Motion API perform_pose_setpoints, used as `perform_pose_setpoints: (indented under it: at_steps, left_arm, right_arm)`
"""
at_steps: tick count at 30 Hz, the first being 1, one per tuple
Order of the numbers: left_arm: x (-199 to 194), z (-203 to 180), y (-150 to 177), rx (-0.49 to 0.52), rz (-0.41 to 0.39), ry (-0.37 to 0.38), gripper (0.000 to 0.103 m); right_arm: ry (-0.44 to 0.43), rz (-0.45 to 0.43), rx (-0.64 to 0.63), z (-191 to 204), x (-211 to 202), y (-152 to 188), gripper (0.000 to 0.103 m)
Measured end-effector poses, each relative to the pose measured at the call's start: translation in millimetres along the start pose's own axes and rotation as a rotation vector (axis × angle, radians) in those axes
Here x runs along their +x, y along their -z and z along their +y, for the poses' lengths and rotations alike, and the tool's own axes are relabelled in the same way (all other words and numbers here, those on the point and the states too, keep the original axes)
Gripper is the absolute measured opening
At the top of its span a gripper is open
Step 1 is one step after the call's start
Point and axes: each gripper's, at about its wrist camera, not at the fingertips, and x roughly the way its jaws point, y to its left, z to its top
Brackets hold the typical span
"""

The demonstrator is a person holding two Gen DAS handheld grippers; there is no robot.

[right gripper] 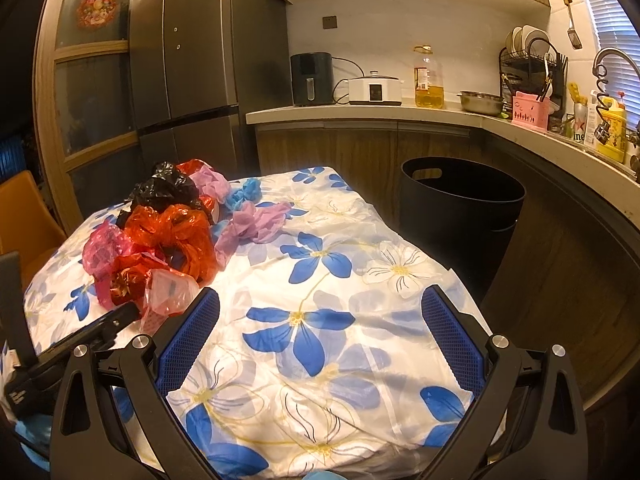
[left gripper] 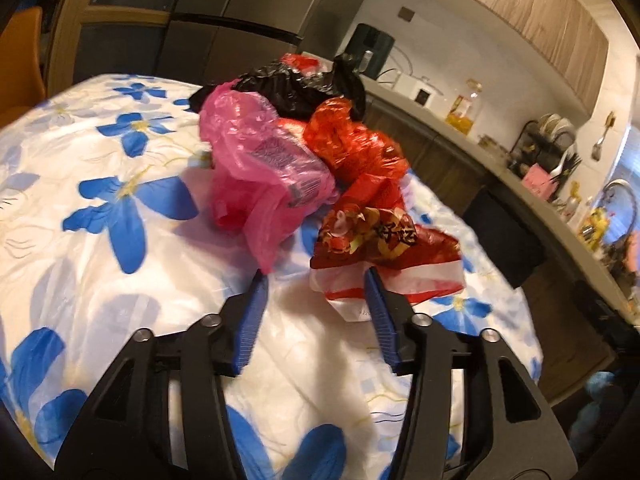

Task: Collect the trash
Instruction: 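Grasp the red snack wrapper with the left tool while the right tool reaches the lilac bag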

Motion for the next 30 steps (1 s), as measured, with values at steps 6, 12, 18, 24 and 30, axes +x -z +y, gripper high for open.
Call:
perform_pose_setpoints:
  at_steps: [6, 12, 18, 24, 30]
  left_arm:
    - [12.4, -6.1, -1.0, -0.013, 0.02, 0.083, 0.053]
    - [20.6, -24.3, -4.7, 0.04, 0.021, 0.109, 0.059]
    - [33.2, -51.0, -7.9, 0.117, 0.043, 0.104, 0.059]
    - [53.2, -78.1, -9.4, 0.172, 0.075, 0.092, 0.059]
    - [82.4, -102.9, -8.9, 0.222, 0.109, 0.057, 0.043]
  right_arm:
    - [-0.007, 0.019, -0.003, 1.5, 16.2, -1.3, 0.098]
    - [-0.003, 0.037, 0.011, -3.9, 29.9, -2.4, 0.098]
    - [0.012, 0.05, 0.036, -16.2, 41.6, -4.1, 0.098]
    - [0.036, 0.052, 0.072, -36.1, 45.3, -4.5, 0.098]
    - [0.052, 0.064, 0.103, -54.0, 48.2, -2.1, 0.098]
